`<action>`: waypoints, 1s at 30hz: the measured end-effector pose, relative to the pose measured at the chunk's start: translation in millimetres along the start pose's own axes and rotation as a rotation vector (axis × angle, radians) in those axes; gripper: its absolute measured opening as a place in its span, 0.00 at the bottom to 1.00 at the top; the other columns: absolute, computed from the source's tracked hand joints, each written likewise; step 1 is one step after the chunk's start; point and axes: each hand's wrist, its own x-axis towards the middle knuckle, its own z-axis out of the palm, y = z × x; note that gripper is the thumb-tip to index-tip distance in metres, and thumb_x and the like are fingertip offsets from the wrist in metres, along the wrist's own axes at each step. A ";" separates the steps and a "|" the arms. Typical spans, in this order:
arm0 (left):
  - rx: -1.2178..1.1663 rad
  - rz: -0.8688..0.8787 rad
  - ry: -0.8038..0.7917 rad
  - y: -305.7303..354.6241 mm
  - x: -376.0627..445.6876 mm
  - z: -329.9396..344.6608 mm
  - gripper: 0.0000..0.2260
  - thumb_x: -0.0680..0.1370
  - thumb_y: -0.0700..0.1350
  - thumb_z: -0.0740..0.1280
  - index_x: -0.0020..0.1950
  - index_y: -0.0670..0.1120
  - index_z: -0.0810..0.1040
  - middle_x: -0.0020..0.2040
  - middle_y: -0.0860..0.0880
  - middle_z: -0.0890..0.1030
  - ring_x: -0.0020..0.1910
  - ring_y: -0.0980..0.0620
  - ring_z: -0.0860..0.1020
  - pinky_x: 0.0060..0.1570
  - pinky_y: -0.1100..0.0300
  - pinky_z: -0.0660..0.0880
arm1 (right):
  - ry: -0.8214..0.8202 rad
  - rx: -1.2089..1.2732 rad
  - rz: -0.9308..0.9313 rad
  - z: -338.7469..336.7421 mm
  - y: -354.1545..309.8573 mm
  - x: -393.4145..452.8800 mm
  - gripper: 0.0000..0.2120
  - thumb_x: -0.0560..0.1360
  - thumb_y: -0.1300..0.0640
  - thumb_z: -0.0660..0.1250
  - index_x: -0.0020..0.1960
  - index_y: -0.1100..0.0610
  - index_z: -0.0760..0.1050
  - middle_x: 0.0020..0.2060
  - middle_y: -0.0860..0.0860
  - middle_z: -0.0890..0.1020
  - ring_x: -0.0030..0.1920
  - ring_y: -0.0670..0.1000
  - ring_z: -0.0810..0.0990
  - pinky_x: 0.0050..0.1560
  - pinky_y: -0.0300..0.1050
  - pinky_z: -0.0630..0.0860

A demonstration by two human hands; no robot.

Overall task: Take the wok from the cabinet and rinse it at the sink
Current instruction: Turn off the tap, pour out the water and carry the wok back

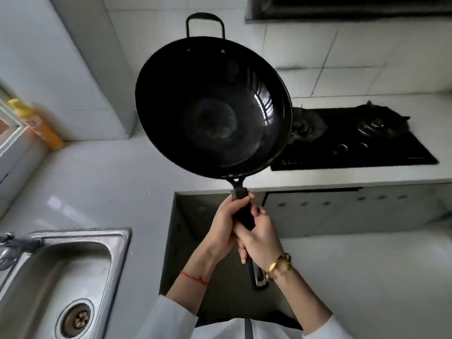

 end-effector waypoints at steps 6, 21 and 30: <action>0.017 -0.149 -0.088 -56.6 39.4 77.7 0.07 0.74 0.43 0.65 0.50 0.43 0.70 0.35 0.44 0.73 0.45 0.43 0.79 0.55 0.47 0.73 | 0.202 0.026 0.019 -88.0 24.7 -21.4 0.04 0.76 0.64 0.65 0.44 0.63 0.69 0.16 0.49 0.72 0.14 0.49 0.70 0.16 0.35 0.64; 0.030 -0.410 -0.389 -230.0 133.4 304.1 0.05 0.74 0.43 0.66 0.48 0.43 0.73 0.35 0.45 0.73 0.44 0.44 0.78 0.51 0.52 0.77 | 0.627 -0.018 0.097 -349.5 94.0 -78.3 0.06 0.74 0.61 0.65 0.41 0.62 0.70 0.16 0.50 0.73 0.15 0.51 0.73 0.19 0.38 0.67; 0.191 -0.514 -0.543 -293.1 204.1 402.6 0.06 0.75 0.44 0.63 0.47 0.41 0.71 0.37 0.45 0.74 0.44 0.46 0.79 0.53 0.52 0.75 | 0.788 0.050 0.183 -468.1 120.6 -70.5 0.05 0.72 0.60 0.64 0.42 0.62 0.70 0.16 0.50 0.72 0.15 0.51 0.72 0.20 0.38 0.68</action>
